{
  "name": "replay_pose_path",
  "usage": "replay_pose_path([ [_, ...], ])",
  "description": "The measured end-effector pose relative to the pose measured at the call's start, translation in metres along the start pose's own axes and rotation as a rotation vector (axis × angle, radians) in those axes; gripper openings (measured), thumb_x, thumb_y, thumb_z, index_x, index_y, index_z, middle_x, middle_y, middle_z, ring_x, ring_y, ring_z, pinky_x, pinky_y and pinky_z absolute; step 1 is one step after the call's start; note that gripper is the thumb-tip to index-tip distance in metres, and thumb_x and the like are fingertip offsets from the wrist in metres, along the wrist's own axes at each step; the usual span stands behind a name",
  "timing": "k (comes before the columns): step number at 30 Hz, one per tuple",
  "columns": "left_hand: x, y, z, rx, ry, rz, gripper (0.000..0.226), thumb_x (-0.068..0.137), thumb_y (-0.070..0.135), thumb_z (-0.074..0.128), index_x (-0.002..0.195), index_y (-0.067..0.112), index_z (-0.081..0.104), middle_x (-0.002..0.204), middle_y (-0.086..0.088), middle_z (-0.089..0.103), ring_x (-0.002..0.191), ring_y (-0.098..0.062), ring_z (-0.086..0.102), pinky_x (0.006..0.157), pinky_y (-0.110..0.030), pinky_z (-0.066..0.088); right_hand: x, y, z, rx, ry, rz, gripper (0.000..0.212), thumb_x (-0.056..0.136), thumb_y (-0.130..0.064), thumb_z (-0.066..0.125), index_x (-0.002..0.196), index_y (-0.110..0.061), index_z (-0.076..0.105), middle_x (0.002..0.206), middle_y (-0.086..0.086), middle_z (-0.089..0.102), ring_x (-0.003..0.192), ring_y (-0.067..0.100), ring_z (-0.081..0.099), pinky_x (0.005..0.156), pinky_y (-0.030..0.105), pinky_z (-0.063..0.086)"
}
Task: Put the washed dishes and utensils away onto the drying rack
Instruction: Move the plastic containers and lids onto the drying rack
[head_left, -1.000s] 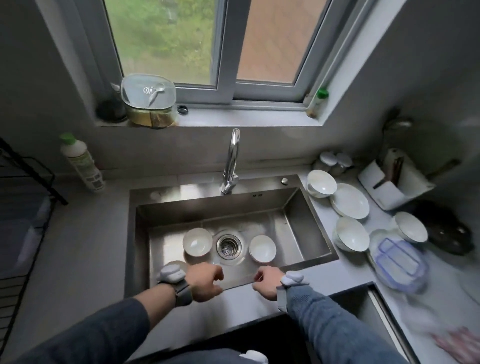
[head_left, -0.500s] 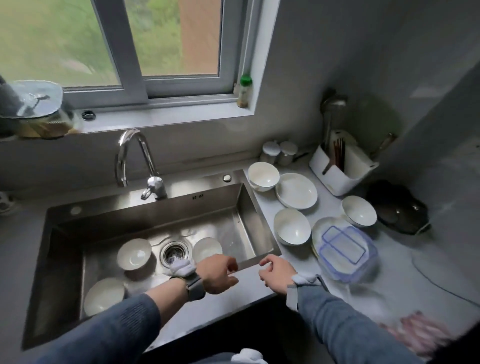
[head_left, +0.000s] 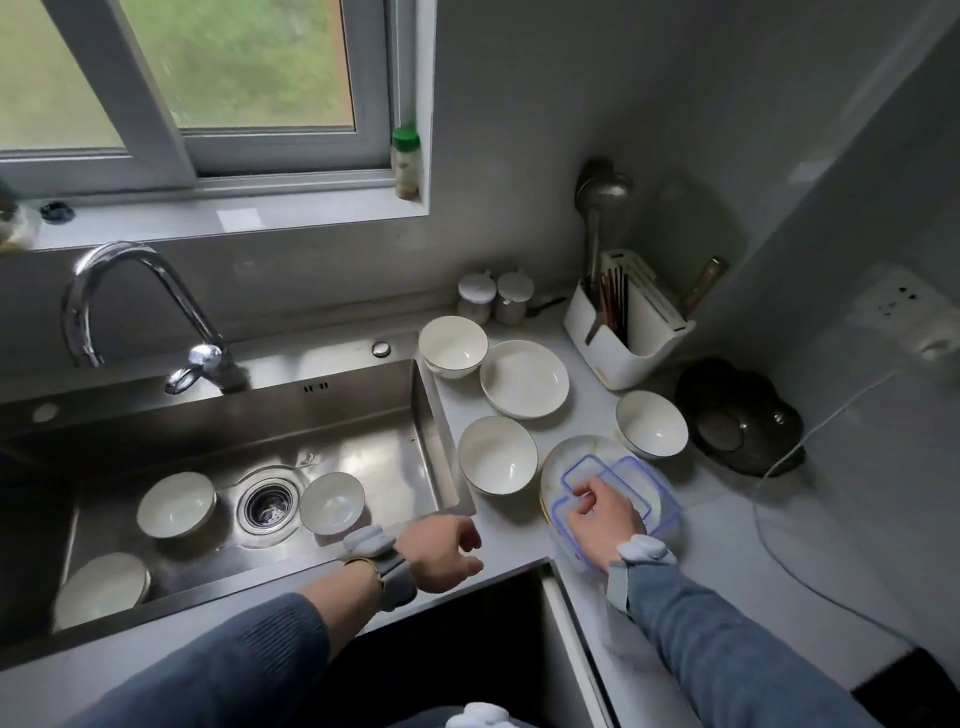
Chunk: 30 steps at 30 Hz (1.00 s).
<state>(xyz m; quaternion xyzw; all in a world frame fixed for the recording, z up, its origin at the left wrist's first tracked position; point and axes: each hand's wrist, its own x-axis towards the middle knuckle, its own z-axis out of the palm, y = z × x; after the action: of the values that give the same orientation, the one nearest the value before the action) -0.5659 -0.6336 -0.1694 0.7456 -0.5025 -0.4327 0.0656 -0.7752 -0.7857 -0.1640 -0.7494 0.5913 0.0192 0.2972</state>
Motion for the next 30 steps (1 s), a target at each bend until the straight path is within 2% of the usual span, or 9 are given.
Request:
replay_pose_path([
  [4, 0.021, 0.027, 0.011, -0.052, -0.038, 0.007, 0.039, 0.089, 0.041, 0.067, 0.126, 0.027, 0.064, 0.126, 0.009, 0.067, 0.12, -0.016, 0.061, 0.104, -0.031, 0.049, 0.009, 0.034, -0.014, -0.064, 0.015, -0.01, 0.038, 0.081, -0.028, 0.068, 0.117, -0.03, 0.056, 0.12, -0.009, 0.056, 0.11, 0.018, 0.058, 0.087, 0.03, 0.047],
  [7, 0.036, 0.052, 0.023, -0.124, -0.043, -0.011, 0.046, 0.09, 0.036, 0.068, 0.133, 0.022, 0.058, 0.131, 0.007, 0.065, 0.123, -0.016, 0.06, 0.105, -0.029, 0.047, 0.02, 0.054, -0.027, -0.145, 0.008, 0.035, 0.061, 0.079, -0.035, 0.072, 0.135, -0.027, 0.051, 0.139, 0.0, 0.048, 0.13, 0.025, 0.048, 0.106, 0.036, 0.043],
  [10, 0.048, 0.073, 0.037, -0.195, -0.036, -0.065, 0.059, 0.089, 0.038, 0.072, 0.141, 0.018, 0.05, 0.137, 0.003, 0.061, 0.125, -0.019, 0.059, 0.105, -0.03, 0.047, 0.025, 0.07, -0.038, -0.17, -0.017, 0.127, 0.073, 0.08, -0.04, 0.073, 0.145, -0.029, 0.042, 0.15, 0.002, 0.041, 0.135, 0.03, 0.042, 0.107, 0.039, 0.042],
  [14, 0.067, 0.087, 0.053, -0.332, -0.125, -0.151, 0.075, 0.083, 0.046, 0.073, 0.144, 0.015, 0.043, 0.136, -0.003, 0.062, 0.117, -0.023, 0.065, 0.102, -0.036, 0.053, 0.027, 0.095, -0.042, -0.167, -0.008, 0.15, 0.058, 0.093, -0.034, 0.06, 0.147, -0.027, 0.041, 0.151, 0.004, 0.04, 0.133, 0.033, 0.044, 0.106, 0.042, 0.043],
  [18, 0.075, 0.098, 0.078, -0.339, -0.132, -0.177, 0.064, 0.087, 0.046, 0.074, 0.135, 0.013, 0.049, 0.129, -0.008, 0.065, 0.108, -0.023, 0.065, 0.094, -0.033, 0.054, 0.018, 0.119, -0.047, -0.15, 0.0, 0.138, 0.049, 0.095, -0.035, 0.059, 0.142, -0.027, 0.048, 0.144, 0.007, 0.047, 0.128, 0.033, 0.048, 0.104, 0.039, 0.044],
  [21, 0.08, 0.108, 0.087, -0.47, -0.127, -0.23, 0.04, 0.092, 0.042, 0.072, 0.106, 0.01, 0.051, 0.094, -0.011, 0.07, 0.082, -0.025, 0.068, 0.08, -0.037, 0.058, 0.014, 0.13, -0.051, -0.113, 0.048, 0.144, 0.039, 0.096, -0.025, 0.057, 0.134, -0.022, 0.055, 0.139, 0.008, 0.052, 0.124, 0.032, 0.051, 0.102, 0.037, 0.043],
  [23, 0.086, 0.103, 0.087, -0.568, -0.088, -0.31, 0.042, 0.093, 0.039, 0.072, 0.104, 0.005, 0.05, 0.076, -0.011, 0.067, 0.063, -0.022, 0.067, 0.067, -0.037, 0.059, 0.012, 0.13, -0.05, -0.101, 0.08, 0.129, 0.036, 0.095, -0.015, 0.053, 0.131, -0.019, 0.057, 0.136, 0.009, 0.054, 0.121, 0.032, 0.053, 0.101, 0.036, 0.043],
  [27, 0.097, 0.107, 0.098, -0.729, 0.035, -0.418, 0.064, 0.084, 0.035, 0.083, 0.117, 0.0, 0.039, 0.105, -0.024, 0.067, 0.05, -0.024, 0.064, 0.057, -0.044, 0.063, 0.003, 0.15, -0.057, -0.075, 0.1, 0.185, 0.037, 0.093, -0.009, 0.048, 0.128, -0.016, 0.059, 0.131, 0.01, 0.057, 0.117, 0.032, 0.056, 0.099, 0.036, 0.044],
  [30, 0.097, 0.107, 0.101, -0.703, 0.057, -0.431, 0.069, 0.084, 0.037, 0.083, 0.124, 0.003, 0.038, 0.115, -0.026, 0.067, 0.051, -0.024, 0.063, 0.036, -0.028, 0.048, -0.003, 0.16, -0.055, -0.075, 0.098, 0.229, 0.033, 0.094, -0.016, 0.054, 0.127, -0.014, 0.059, 0.13, 0.011, 0.058, 0.116, 0.032, 0.057, 0.099, 0.035, 0.044],
])
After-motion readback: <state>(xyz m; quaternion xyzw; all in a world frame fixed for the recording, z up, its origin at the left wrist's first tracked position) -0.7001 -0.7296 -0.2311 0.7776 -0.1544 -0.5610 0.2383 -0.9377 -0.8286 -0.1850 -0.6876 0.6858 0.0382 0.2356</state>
